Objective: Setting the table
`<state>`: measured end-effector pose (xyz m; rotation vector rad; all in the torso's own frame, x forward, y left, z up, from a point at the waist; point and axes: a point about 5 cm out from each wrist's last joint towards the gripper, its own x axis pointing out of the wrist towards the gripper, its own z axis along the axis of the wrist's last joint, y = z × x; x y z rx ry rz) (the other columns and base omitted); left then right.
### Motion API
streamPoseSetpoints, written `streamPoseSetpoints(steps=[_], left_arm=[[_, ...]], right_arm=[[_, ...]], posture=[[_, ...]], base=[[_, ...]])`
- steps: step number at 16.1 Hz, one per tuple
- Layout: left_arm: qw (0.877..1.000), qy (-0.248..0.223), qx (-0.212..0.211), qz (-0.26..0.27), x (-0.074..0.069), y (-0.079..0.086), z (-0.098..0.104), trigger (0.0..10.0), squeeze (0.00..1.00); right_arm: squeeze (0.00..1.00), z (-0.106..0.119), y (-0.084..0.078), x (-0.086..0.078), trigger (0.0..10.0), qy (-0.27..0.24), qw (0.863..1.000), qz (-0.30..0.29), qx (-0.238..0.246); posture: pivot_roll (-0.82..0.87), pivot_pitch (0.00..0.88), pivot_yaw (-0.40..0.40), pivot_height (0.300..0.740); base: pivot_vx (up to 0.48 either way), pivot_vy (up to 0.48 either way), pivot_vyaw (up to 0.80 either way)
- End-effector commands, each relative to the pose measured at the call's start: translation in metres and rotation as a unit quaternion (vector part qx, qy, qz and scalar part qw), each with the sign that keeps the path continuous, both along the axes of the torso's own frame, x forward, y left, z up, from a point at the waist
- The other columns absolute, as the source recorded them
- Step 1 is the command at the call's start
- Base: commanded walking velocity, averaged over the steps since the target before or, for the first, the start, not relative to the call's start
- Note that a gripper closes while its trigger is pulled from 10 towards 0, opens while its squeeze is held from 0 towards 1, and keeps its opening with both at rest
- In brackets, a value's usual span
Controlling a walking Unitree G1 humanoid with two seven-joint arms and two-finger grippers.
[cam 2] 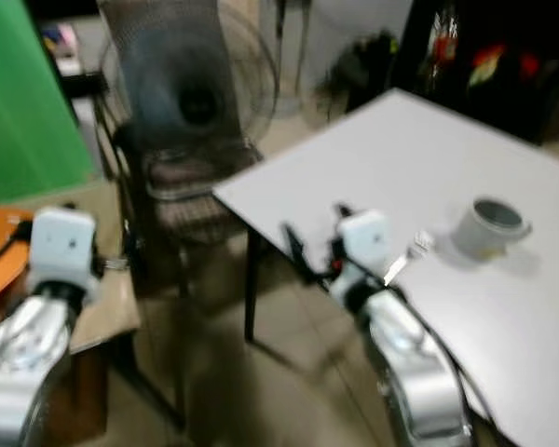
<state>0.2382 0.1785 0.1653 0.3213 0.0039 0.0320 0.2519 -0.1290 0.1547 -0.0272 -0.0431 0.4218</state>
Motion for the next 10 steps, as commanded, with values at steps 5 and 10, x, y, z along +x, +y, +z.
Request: streamPoseSetpoints(steps=[5,10], left_arm=[[1.0,-0.012,-0.027,-0.005,0.003,-0.01,0.004,10.0,0.0],[1.0,0.0,-0.023,0.004,0.008,-0.006,0.0,10.0,0.0]], right_arm=[[1.0,-0.005,-0.006,0.0,10.0,0.014,1.0,-0.005,-0.011],[1.0,-0.009,-0.016,0.005,10.0,0.033,0.998,-0.055,-0.001]], posture=[[-0.02,0.022,-0.023,0.74],[-0.03,0.016,-0.009,0.74]], base=[[0.0,0.057,0.8],[0.0,0.358,0.32]])
